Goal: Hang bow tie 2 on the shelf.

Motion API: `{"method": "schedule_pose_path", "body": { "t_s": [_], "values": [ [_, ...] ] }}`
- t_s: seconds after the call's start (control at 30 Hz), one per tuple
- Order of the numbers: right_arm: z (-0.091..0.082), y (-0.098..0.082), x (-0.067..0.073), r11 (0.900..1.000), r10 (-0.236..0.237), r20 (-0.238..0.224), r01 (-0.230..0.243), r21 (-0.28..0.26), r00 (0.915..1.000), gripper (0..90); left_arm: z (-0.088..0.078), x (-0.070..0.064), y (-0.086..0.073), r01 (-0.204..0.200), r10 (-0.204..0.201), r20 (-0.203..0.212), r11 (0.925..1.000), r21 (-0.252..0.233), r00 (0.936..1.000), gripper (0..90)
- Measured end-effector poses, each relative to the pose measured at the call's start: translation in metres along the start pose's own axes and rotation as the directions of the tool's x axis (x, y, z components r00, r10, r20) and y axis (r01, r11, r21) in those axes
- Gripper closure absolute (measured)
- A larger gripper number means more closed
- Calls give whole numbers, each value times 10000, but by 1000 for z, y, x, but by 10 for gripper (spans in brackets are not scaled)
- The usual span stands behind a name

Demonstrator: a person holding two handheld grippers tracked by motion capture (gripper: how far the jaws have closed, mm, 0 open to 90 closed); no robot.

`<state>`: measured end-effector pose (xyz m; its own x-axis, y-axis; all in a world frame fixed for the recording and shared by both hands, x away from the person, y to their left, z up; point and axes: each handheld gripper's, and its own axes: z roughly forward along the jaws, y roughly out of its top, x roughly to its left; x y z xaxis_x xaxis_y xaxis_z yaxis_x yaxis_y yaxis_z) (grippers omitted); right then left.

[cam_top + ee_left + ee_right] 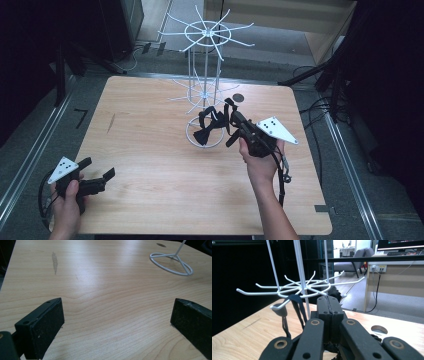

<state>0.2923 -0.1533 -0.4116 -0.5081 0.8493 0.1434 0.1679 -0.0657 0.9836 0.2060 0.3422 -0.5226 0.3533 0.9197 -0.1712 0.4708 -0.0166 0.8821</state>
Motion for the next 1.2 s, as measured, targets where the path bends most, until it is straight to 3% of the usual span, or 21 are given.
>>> {"method": "schedule_pose_path", "body": {
  "t_s": [0.8,1.2],
  "values": [
    [22,-25,6,9966,7,-439,29,825,9990,900,0,0,0,-12,12,44,10000,8,10000,0],
    [31,-32,12,9929,-239,-781,328,1146,9967,900,0,0,0,-66,66,48,10000,30,10000,0]
  ]
}}
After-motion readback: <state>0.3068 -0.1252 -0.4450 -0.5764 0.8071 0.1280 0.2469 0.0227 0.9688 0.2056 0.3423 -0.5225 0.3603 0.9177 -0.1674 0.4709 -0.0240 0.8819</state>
